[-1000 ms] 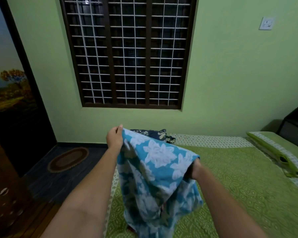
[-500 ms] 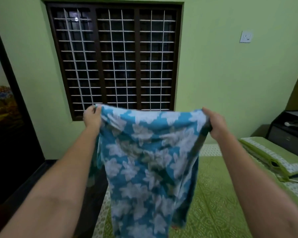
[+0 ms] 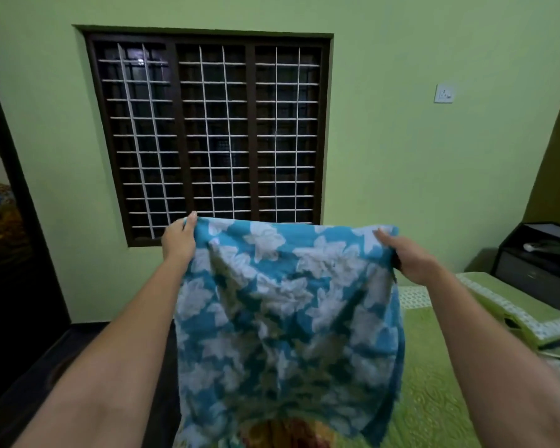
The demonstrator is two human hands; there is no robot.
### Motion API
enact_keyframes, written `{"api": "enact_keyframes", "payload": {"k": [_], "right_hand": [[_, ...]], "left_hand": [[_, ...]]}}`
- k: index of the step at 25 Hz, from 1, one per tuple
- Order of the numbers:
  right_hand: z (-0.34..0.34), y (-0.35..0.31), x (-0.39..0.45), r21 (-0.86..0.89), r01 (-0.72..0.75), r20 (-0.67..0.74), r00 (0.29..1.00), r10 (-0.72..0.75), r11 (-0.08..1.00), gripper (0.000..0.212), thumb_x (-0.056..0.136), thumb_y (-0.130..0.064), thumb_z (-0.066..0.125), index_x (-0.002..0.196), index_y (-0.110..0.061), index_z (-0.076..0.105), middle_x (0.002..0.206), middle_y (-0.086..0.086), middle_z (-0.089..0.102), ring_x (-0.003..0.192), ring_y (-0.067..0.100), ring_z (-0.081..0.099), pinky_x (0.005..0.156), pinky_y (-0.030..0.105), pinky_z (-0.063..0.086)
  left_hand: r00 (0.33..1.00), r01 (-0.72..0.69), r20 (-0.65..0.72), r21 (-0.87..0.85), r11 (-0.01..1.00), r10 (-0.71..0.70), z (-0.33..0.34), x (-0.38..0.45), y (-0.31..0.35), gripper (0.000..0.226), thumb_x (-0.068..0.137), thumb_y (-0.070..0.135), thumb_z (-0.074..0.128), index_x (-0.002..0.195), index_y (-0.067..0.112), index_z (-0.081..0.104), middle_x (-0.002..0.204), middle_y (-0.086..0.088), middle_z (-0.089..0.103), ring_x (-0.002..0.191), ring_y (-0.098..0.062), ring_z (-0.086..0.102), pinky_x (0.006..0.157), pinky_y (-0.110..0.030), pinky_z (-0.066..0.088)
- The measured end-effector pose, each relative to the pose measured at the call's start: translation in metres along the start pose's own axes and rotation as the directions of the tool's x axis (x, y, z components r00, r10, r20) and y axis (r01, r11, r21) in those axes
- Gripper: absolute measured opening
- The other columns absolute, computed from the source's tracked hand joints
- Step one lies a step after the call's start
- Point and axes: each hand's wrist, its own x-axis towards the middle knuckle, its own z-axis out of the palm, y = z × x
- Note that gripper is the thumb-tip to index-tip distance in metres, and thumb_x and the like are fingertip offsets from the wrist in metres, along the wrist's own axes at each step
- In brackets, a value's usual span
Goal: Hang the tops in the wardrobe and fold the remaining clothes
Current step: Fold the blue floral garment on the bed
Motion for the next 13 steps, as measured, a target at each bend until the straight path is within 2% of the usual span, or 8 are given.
{"api": "enact_keyframes", "payload": {"k": [1, 2, 4, 6, 8, 10, 12, 13], "right_hand": [[-0.001, 0.013, -0.002, -0.167, -0.067, 0.006, 0.998, 0.069, 0.984, 0.039, 0.089, -0.042, 0.061, 0.088, -0.004, 0.066, 0.087, 0.01, 0.07, 0.076, 0.021, 0.065, 0.07, 0.027, 0.05], [-0.002, 0.025, -0.002, -0.34, -0.114, -0.047, 0.993, 0.104, 0.934, 0.042, 0.089, -0.044, 0.06, 0.085, -0.002, 0.066, 0.084, 0.013, 0.067, 0.074, 0.024, 0.063, 0.069, 0.029, 0.049], [-0.003, 0.04, 0.003, -0.586, -0.143, -0.136, 0.988, 0.077, 0.797, 0.047, 0.092, -0.045, 0.055, 0.093, 0.0, 0.066, 0.092, 0.015, 0.063, 0.082, 0.027, 0.059, 0.074, 0.031, 0.044], [0.001, 0.039, 0.008, -0.741, -0.122, -0.165, 0.986, -0.004, 0.661, 0.042, 0.096, -0.044, 0.048, 0.089, -0.004, 0.06, 0.095, 0.017, 0.061, 0.083, 0.027, 0.053, 0.073, 0.031, 0.037], [0.007, 0.034, 0.011, -0.792, -0.129, -0.203, 0.977, -0.059, 0.597, 0.041, 0.096, -0.045, 0.048, 0.083, -0.007, 0.056, 0.092, 0.017, 0.061, 0.08, 0.026, 0.051, 0.07, 0.03, 0.034], [0.009, 0.032, 0.012, -0.787, -0.163, -0.24, 0.969, -0.052, 0.595, 0.042, 0.093, -0.046, 0.054, 0.075, -0.007, 0.056, 0.083, 0.014, 0.059, 0.077, 0.027, 0.051, 0.065, 0.031, 0.034], [0.006, 0.033, 0.014, -0.718, -0.184, -0.281, 0.959, -0.037, 0.671, 0.039, 0.088, -0.042, 0.063, 0.068, -0.01, 0.054, 0.076, 0.012, 0.058, 0.076, 0.027, 0.053, 0.062, 0.031, 0.038], [0.004, 0.035, 0.017, -0.643, -0.182, -0.287, 0.958, -0.013, 0.744, 0.035, 0.087, -0.04, 0.066, 0.071, -0.01, 0.056, 0.079, 0.012, 0.059, 0.078, 0.027, 0.054, 0.066, 0.032, 0.043]], "left_hand": [[1.0, 0.001, -0.008, 0.094, 0.996, 0.0, 0.0, -0.004, -0.008, 0.05, 0.1, 0.044, 0.039, 0.094, 0.001, 0.065, 0.094, -0.025, 0.061, 0.093, -0.04, 0.058, 0.071, -0.037, 0.037], [1.0, 0.009, -0.007, 0.192, 0.981, -0.007, -0.002, -0.008, -0.017, 0.05, 0.099, 0.047, 0.037, 0.094, 0.005, 0.064, 0.096, -0.023, 0.062, 0.093, -0.039, 0.058, 0.072, -0.037, 0.038], [0.999, 0.037, 0.006, 0.305, 0.952, -0.041, -0.004, -0.017, -0.034, 0.049, 0.098, 0.052, 0.036, 0.091, 0.011, 0.063, 0.097, -0.017, 0.064, 0.092, -0.036, 0.058, 0.07, -0.034, 0.039], [0.998, 0.059, 0.015, 0.347, 0.936, -0.068, -0.006, -0.018, -0.04, 0.051, 0.096, 0.055, 0.039, 0.09, 0.011, 0.066, 0.096, -0.017, 0.064, 0.089, -0.036, 0.058, 0.068, -0.033, 0.039], [0.99, 0.115, 0.029, 0.367, 0.923, -0.135, -0.01, -0.016, -0.039, 0.056, 0.092, 0.057, 0.046, 0.086, 0.005, 0.067, 0.091, -0.02, 0.064, 0.082, -0.035, 0.056, 0.066, -0.034, 0.039], [0.968, 0.193, 0.08, 0.368, 0.91, -0.238, -0.013, -0.016, -0.042, 0.058, 0.088, 0.054, 0.057, 0.09, -0.003, 0.066, 0.096, -0.023, 0.065, 0.088, -0.037, 0.059, 0.071, -0.038, 0.041], [0.933, 0.277, 0.129, 0.335, 0.901, -0.335, -0.018, -0.018, -0.05, 0.056, 0.086, 0.047, 0.064, 0.102, -0.007, 0.064, 0.11, -0.021, 0.063, 0.105, -0.038, 0.058, 0.083, -0.039, 0.044], [0.91, 0.329, 0.171, 0.258, 0.908, -0.378, -0.02, -0.02, -0.054, 0.051, 0.086, 0.041, 0.067, 0.107, -0.006, 0.062, 0.115, -0.02, 0.061, 0.107, -0.037, 0.057, 0.088, -0.04, 0.045]]}}
